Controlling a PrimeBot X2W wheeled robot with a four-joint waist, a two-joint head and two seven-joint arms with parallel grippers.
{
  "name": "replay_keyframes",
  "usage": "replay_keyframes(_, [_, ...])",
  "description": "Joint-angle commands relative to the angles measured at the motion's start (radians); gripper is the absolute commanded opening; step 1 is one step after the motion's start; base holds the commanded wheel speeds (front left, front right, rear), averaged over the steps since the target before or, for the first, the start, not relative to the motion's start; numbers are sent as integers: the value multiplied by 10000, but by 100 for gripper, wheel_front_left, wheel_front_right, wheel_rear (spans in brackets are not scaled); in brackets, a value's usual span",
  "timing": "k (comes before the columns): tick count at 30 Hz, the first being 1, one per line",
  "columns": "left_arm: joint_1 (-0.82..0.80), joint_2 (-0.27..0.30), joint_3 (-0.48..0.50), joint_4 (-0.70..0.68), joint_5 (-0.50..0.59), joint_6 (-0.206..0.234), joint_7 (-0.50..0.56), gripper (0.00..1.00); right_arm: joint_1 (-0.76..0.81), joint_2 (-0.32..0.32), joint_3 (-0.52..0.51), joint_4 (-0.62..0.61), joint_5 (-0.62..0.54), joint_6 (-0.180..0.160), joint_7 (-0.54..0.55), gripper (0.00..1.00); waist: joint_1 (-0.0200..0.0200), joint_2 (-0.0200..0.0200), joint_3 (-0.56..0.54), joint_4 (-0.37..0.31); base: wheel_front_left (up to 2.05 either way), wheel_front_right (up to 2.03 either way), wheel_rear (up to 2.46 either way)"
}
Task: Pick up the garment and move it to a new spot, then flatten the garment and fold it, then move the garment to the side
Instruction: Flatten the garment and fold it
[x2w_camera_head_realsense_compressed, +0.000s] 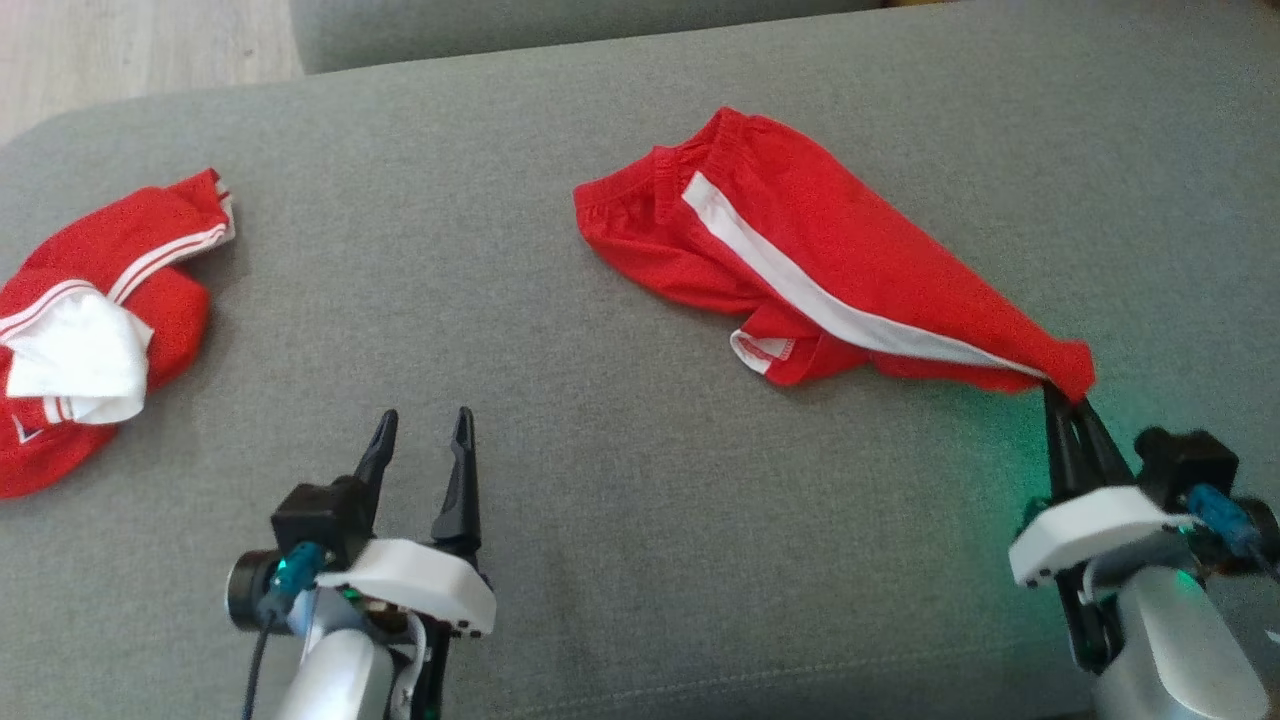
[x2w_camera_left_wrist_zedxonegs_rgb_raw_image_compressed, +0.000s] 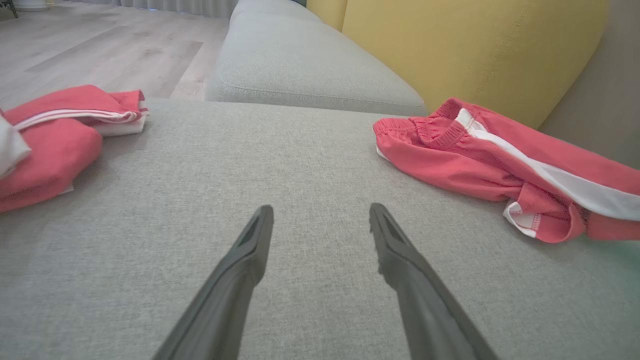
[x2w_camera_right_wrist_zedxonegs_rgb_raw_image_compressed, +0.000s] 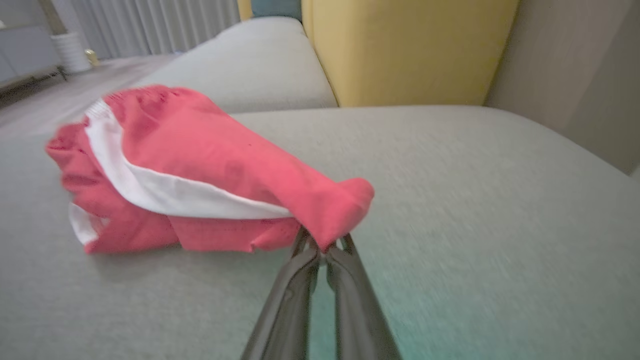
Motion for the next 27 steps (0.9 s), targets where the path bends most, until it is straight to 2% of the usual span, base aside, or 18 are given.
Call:
replay_keyframes(1, [-429,128,159,-253,-29,-41,-53,100,-165,-71,8,27,-143,-9,-38,100,0,-1,81,-45,0,0,0])
replay_keyframes(5, [-677,128,-158,-226,40,-121,-53,100,-300,227,-219,175,-339,-9,-38,100,0,-1,340,-145,0,0,0])
replay_keyframes(10, [-1306,128,-529,-233,183,-289,-53,100,-279,526,-198,-271,-230,-9,-38,100,0,-1,748,-403,0,0,0])
replay_keyframes(13, [-2189,128,-925,-121,315,-542,-53,100,-310,611,102,-672,-61,-9,-38,100,0,-1,1115,-713,0,0,0])
replay_keyframes(20, [-3583,127,-1385,252,473,-820,-53,100,-491,630,778,-1009,621,-9,-38,100,0,-1,1515,-1224,0,0,0])
replay_keyframes(27, [-4907,127,-1683,1624,430,-1150,-53,100,-712,632,1343,-1292,1160,-9,-38,100,0,-1,1872,-1662,0,0,0])
